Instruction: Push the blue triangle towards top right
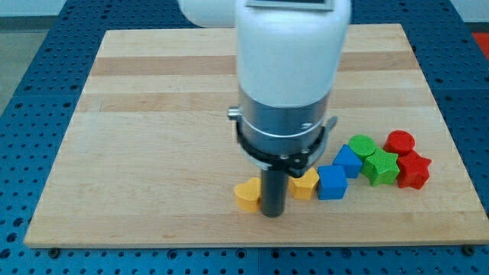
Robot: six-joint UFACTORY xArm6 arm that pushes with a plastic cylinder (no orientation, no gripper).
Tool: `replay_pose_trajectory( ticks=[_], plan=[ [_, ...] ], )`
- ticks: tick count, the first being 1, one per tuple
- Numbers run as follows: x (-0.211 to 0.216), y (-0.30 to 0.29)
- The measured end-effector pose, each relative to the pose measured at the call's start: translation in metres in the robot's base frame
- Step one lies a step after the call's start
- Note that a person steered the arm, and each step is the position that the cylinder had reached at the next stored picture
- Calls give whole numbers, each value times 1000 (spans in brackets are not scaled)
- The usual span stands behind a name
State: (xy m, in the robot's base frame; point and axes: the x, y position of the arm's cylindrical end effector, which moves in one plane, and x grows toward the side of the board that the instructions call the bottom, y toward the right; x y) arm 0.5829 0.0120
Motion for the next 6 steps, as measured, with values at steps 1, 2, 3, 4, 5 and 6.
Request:
replay_pose_trajectory(
  ticks=[1, 2, 3, 4, 5, 6],
  plan=[
    [-2, -19],
    [-2, -35],
    [0, -36],
    [0, -36],
    [0, -29],
    [19, 8]
  ],
)
